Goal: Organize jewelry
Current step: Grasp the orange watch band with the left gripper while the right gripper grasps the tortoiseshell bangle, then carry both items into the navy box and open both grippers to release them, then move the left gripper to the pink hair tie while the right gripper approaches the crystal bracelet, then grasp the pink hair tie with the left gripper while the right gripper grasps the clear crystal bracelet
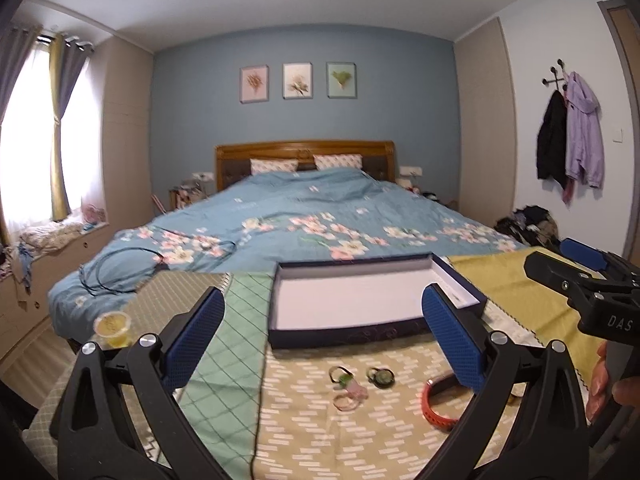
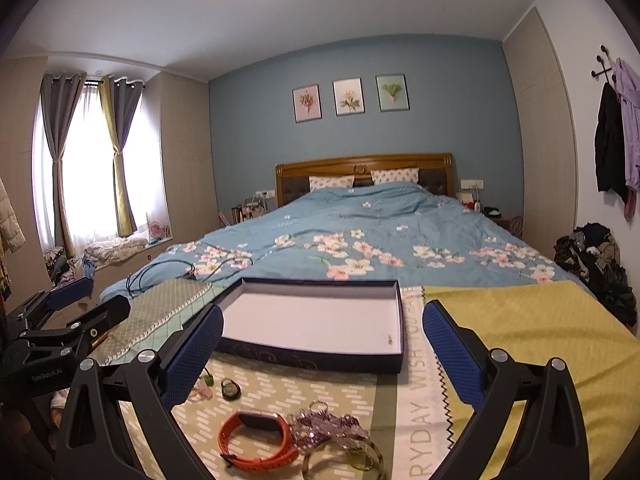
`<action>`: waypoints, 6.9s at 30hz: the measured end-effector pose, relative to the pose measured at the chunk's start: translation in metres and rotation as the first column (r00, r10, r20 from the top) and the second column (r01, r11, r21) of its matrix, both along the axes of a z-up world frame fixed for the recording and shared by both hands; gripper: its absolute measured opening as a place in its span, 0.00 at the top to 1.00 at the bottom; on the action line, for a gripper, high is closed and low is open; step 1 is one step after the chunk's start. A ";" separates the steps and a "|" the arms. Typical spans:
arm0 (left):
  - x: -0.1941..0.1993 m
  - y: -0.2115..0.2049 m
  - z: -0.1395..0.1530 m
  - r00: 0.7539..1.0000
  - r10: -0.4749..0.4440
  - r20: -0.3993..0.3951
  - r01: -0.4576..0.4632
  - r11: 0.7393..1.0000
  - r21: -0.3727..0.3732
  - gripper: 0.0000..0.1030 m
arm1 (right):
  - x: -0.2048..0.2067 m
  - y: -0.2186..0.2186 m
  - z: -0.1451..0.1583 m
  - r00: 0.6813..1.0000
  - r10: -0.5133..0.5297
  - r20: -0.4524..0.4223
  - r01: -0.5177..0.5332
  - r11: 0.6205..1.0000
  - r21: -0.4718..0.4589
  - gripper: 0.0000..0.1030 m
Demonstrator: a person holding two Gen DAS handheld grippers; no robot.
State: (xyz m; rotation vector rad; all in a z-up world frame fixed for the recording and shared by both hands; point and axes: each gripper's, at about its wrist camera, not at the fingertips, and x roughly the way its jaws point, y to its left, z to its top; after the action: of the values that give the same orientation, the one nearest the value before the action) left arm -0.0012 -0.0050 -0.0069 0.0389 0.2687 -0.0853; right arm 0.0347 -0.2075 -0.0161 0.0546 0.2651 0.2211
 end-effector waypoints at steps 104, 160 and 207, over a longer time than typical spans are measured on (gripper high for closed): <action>0.373 0.011 -0.067 0.756 -0.113 -0.645 0.072 0.993 -0.090 0.62 | 0.308 0.009 -0.051 0.795 0.124 -0.594 -0.114 0.992 0.053 0.67; 0.103 0.028 -0.066 0.855 -0.232 -0.463 0.190 0.972 -0.137 0.32 | 0.067 0.004 -0.065 0.807 0.264 -0.528 -0.370 0.923 -0.103 0.85; 0.116 -0.006 -0.091 0.759 -0.278 -0.588 0.292 0.954 -0.073 0.81 | 0.074 0.009 -0.037 0.830 0.329 -0.450 -0.357 0.934 0.025 0.82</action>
State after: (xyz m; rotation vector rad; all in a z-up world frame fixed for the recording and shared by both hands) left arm 0.1153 -0.0108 -0.0980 0.0761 0.9000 -0.4057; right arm 0.1086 -0.1988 -0.0534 -0.0044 0.7479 0.5638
